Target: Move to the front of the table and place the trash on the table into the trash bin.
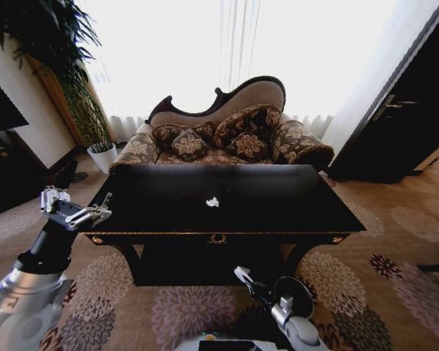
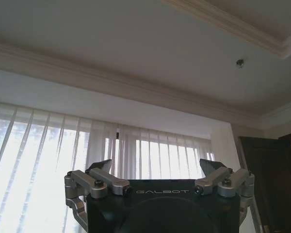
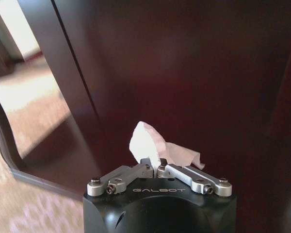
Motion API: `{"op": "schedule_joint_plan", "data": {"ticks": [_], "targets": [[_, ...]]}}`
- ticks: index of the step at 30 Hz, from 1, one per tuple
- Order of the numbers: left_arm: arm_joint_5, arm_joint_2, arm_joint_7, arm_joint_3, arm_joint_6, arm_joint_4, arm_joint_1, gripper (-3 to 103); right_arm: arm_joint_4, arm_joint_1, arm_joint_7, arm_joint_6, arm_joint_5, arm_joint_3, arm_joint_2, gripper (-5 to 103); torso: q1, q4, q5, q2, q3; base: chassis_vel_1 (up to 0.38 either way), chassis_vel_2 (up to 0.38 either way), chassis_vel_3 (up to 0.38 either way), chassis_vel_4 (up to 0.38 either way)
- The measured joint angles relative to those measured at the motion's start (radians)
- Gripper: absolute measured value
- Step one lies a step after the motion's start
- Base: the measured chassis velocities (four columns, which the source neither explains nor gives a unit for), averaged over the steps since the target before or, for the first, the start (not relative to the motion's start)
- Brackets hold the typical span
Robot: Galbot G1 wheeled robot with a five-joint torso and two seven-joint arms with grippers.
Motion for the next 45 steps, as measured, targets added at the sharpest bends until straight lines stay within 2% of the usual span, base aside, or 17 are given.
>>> {"op": "schedule_joint_plan", "data": {"ticks": [2,5,8,12,16,21,25,32,36,42,45], "targets": [[0.0,0.001,0.0,-0.003,0.0,0.0,0.002,100,-0.016,0.004,0.011,0.012,-0.024,0.001,0.0,0,0.0,-0.0001,0.0001,0.0,0.0,0.0,0.0,0.0,0.0],[0.0,0.011,-0.006,-0.016,0.0,0.0,0.012,100,-0.058,0.025,0.08,0.059,-0.138,0.005,0.0,0,0.0,0.0,0.0,0.0,0.0,0.0,0.0,0.0,0.0],[0.0,0.016,-0.007,-0.023,0.0,0.0,0.016,100,-0.071,0.038,0.128,0.058,-0.174,0.002,0.001,0,0.0,0.0,0.0,0.0,0.0,0.0,0.0,0.0,0.0],[0.0,0.019,-0.007,-0.036,0.0,0.0,0.027,100,-0.1,0.056,0.179,0.038,-0.165,-0.011,-0.007,0,0.0,0.0,0.0001,0.0,0.0,0.0,0.0,0.0,0.0],[-0.02,0.04,-0.009,-0.077,0.0,0.0,0.032,100,-0.168,0.098,0.24,-0.01,-0.089,-0.046,-0.039,0,0.0,-0.0001,0.0001,0.0,0.0,0.0,0.0,0.0,0.0],[-0.028,0.054,-0.011,-0.087,0.003,0.0,0.025,100,-0.272,0.173,0.294,-0.044,-0.098,-0.06,-0.079,0,0.0,0.0,0.0003,0.0,0.0,0.0,0.0,0.0,0.0],[-0.024,0.057,-0.012,-0.083,0.004,0.0,0.021,100,-0.319,0.205,0.31,-0.066,-0.103,-0.067,-0.107,0,0.0,0.0001,0.0001,0.0,0.0,0.0,0.0,0.0,0.0],[-0.001,0.047,-0.011,-0.053,0.005,0.0,0.013,100,-0.493,0.278,0.345,-0.157,-0.094,-0.073,-0.166,0,0.0,0.0,0.0003,0.0,0.0,0.0,0.0,0.0,0.0],[0.009,0.048,-0.011,-0.049,0.005,0.0,0.012,100,-0.564,0.301,0.344,-0.168,-0.085,-0.069,-0.179,0,0.0,0.0,0.0,0.0,0.0,0.0,0.0,0.0,0.0],[0.023,0.044,-0.009,-0.032,0.004,0.0,0.014,100,-0.557,0.297,0.343,-0.213,-0.061,-0.066,-0.159,-1,0.0,0.0,0.0002,0.0,0.0,0.0,0.0,0.0,0.0],[0.029,0.04,-0.008,-0.027,0.003,0.0,0.017,100,-0.528,0.28,0.342,-0.235,-0.059,-0.065,-0.139,9,0.0,0.0,0.0002,0.0,0.0,0.0,0.0,0.0,0.0]]}}
